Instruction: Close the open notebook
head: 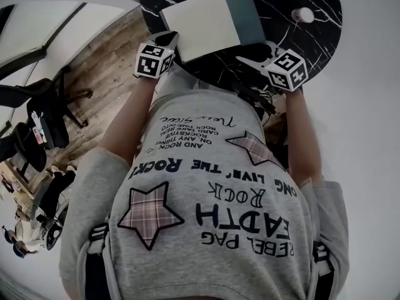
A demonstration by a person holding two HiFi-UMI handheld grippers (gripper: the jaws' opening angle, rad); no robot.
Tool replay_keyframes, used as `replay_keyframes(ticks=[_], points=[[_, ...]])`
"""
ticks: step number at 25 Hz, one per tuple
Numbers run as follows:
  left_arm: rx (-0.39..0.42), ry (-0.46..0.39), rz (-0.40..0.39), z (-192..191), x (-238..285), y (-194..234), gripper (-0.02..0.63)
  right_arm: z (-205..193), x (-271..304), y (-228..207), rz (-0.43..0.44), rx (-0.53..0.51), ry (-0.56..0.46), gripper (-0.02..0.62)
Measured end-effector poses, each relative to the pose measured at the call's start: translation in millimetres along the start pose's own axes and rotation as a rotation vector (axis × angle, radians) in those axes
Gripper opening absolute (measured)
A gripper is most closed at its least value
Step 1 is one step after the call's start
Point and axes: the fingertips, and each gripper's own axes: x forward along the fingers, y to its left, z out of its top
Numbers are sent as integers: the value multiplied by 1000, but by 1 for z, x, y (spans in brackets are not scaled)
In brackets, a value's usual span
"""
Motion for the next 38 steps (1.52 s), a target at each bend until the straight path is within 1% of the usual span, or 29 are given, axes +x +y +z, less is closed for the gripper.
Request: replay_keyframes(ticks=[2, 4, 5, 7, 9, 10, 12, 14, 18, 22, 27, 34, 36, 38], points=[[-5, -4, 0, 0, 0, 0, 9, 8, -8, -7, -37, -4, -58, 222], [-2, -5, 4, 0, 0, 0, 9, 24, -14, -4, -44, -27, -128, 222], [-1, -4, 9, 0, 0, 0, 9, 32, -14, 2, -28, -52, -154, 222], [-8, -4, 16, 0, -1, 1, 9, 47, -10, 23, 41, -114, -171, 222], [-22, -6, 17, 0, -2, 2, 9, 55, 1, 43, 125, -158, -144, 222], [-26, -7, 17, 0, -3, 3, 9, 54, 8, 51, 163, -170, -113, 222], [-28, -8, 21, 0, -4, 4, 9, 46, 26, 61, 222, -181, -27, 222], [-33, -13, 31, 1, -7, 7, 9, 35, 43, 66, 263, -177, 53, 222], [-54, -30, 71, 2, -15, 16, 9, 25, 69, 67, 315, -132, 125, 222], [-81, -32, 117, -6, -24, 30, 9, 17, 91, 67, 361, -95, 193, 222], [-105, -39, 146, -10, -31, 38, 9, 2, 113, 63, 372, -52, 265, 222], [-105, -63, 152, -3, -33, 39, 9, 4, 114, 62, 371, -35, 273, 222], [-105, -73, 151, 1, -37, 38, 9, 12, 107, 66, 387, -9, 235, 222], [-104, -87, 153, 4, -42, 37, 9, 28, 95, 71, 409, 37, 160, 222]])
